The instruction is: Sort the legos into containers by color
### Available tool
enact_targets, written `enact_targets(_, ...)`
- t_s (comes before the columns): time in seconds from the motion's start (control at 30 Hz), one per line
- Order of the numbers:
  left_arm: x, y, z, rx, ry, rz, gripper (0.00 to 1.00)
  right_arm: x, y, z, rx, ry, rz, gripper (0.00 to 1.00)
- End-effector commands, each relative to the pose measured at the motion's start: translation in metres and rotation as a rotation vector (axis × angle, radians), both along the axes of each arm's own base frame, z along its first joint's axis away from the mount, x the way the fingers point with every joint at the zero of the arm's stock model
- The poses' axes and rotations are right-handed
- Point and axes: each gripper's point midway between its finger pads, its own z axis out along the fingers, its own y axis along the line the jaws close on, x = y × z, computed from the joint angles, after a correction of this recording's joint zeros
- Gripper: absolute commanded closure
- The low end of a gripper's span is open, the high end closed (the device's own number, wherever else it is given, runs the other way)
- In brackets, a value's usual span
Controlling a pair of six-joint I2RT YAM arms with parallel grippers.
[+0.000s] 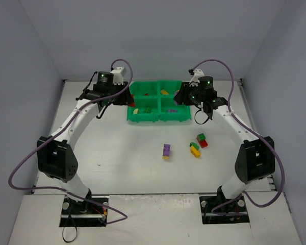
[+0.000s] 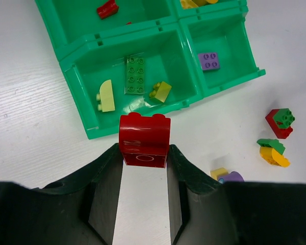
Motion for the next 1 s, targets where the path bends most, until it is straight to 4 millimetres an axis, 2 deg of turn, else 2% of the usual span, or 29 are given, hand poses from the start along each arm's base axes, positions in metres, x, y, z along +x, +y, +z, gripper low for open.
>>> enact_targets(0.0, 0.006, -0.001, 0.056, -0.051, -0.124, 0.017, 1.0, 0.018, 0.004, 0.032, 0.02, -0.113, 0.021, 1.0)
enact_targets(0.27, 0.008, -0.014, 0.075, -0.098, -0.152, -0.019, 1.0, 0.004, 0.005, 0.027, 0.025, -0.101, 0.053, 1.0)
enact_targets(0.43, 0.018, -0.025, 0.083, -0.113, -0.181, -0.033, 1.0, -0.01, 0.003, 0.016, 0.017, -0.08, 0.065, 1.0)
enact_targets(0.6, 0.026, -0.035, 0.092, -0.131, -0.191, -0.051, 1.0, -0.02, 0.003, 0.025, 0.04, -0.083, 0.069, 1.0)
enact_targets(0.67, 0.03, -0.038, 0.088, -0.134, -0.179, -0.052, 1.0, -0.023, 0.002, 0.025, 0.039, -0.081, 0.068, 1.0)
enact_targets(0.8, 0.034, -0.05, 0.092, -0.164, -0.178, -0.072, 1.0, -0.025, 0.0, 0.02, 0.036, -0.069, 0.055, 1.0)
enact_targets(0.97, 0.035, -0.054, 0.096, -0.182, -0.182, -0.079, 1.0, -0.012, -0.001, 0.012, 0.02, -0.054, 0.029, 1.0)
